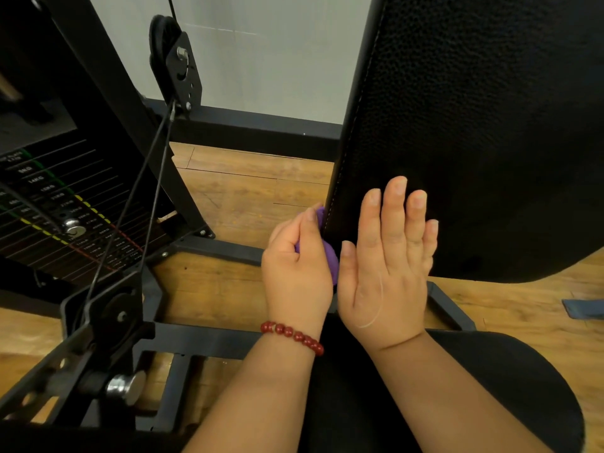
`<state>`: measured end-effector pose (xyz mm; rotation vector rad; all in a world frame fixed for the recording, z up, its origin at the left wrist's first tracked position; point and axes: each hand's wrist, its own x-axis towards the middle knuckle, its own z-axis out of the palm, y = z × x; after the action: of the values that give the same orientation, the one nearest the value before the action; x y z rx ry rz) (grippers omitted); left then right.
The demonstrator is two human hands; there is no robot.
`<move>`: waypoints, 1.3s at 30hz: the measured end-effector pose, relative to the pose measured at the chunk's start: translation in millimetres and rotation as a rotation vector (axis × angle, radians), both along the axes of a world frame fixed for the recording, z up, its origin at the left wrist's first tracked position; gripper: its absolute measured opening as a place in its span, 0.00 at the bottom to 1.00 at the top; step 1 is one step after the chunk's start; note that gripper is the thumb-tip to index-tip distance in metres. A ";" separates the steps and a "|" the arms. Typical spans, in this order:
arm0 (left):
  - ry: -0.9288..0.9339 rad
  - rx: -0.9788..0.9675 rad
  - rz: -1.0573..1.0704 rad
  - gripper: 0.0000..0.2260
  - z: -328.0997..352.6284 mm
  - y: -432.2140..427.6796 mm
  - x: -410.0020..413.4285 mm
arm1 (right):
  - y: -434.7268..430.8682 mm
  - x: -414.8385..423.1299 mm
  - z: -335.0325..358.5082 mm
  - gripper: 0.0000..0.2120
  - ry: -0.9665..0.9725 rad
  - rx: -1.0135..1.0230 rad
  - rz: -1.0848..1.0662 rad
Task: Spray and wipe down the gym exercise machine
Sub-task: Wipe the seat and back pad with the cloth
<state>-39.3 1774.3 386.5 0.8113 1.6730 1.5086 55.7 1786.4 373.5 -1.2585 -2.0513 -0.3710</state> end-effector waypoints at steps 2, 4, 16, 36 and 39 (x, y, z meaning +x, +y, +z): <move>-0.031 -0.034 0.016 0.17 -5.3 -3.2 3.3 | -0.2 0.8 -0.5 0.30 0.005 -0.001 0.002; -0.020 -0.019 0.007 0.15 -6.4 -3.5 1.5 | -0.3 0.6 -1.6 0.29 0.013 -0.001 0.012; -0.171 -0.061 -0.007 0.21 2.1 -3.6 4.4 | 0.6 2.1 -2.5 0.30 -0.002 0.010 0.013; -0.546 -0.132 0.031 0.21 3.1 -11.2 21.3 | 3.5 18.4 -4.8 0.27 -0.036 0.046 0.129; -0.585 -0.137 0.002 0.23 5.8 -12.1 20.6 | 4.3 21.0 -4.5 0.26 -0.044 0.047 0.144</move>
<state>-18.7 1762.3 392.3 0.2527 1.3122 1.4347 76.7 1790.7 369.0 -1.0765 -2.1431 -0.3805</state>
